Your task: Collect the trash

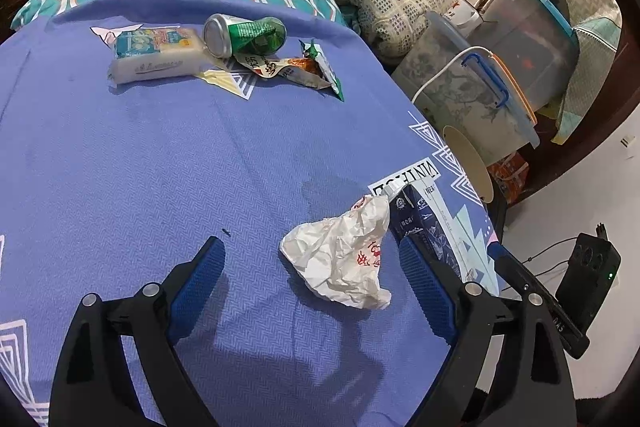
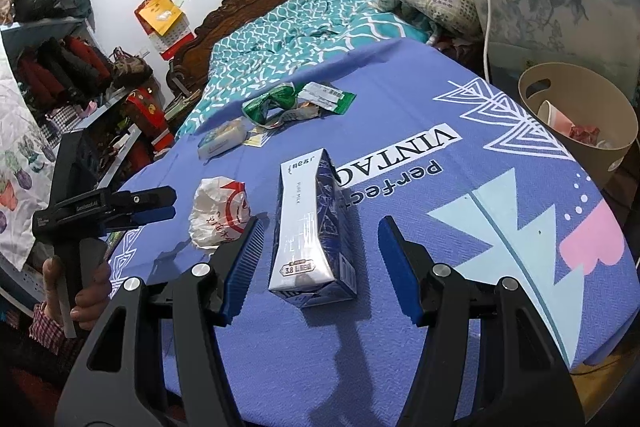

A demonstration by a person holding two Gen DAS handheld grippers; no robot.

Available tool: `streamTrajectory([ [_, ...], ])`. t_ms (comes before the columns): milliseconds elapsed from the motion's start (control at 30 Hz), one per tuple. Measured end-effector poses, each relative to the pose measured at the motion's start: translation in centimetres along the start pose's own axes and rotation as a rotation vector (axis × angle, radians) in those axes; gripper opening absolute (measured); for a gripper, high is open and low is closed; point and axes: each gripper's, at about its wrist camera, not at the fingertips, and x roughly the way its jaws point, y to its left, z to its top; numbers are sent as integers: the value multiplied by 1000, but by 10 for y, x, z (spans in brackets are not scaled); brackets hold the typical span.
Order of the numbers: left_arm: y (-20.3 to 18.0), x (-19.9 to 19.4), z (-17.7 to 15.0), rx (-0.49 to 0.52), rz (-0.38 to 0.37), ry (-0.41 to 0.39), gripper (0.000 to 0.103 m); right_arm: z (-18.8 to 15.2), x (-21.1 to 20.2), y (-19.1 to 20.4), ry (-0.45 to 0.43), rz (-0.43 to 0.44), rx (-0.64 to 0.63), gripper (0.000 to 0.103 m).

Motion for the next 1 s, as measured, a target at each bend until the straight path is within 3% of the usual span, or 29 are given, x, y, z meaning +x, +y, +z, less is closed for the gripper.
streamTrajectory([
  [167,1,2,7,-1,-2,-6,93,-3,4,5,14,12,-19,71],
  [433,-21,24,13,41,-46,44,93,-12,21,17,53,-6,-102,78],
  [600,-37,50,-1,141,43,100,91,-11,47,13,104,-49,-149,78],
  [633,-34,59,-4,134,66,125,82,-12,52,13,117,-61,-161,76],
  [667,-33,61,-7,137,85,123,74,-12,58,12,133,-69,-175,56],
  [767,-40,63,-6,158,59,150,46,-11,62,9,133,-43,-171,56],
  [900,-60,64,9,182,29,148,44,5,51,-22,77,15,-32,55],
  [1000,-94,71,27,251,-18,136,44,19,38,-59,9,7,85,55],
])
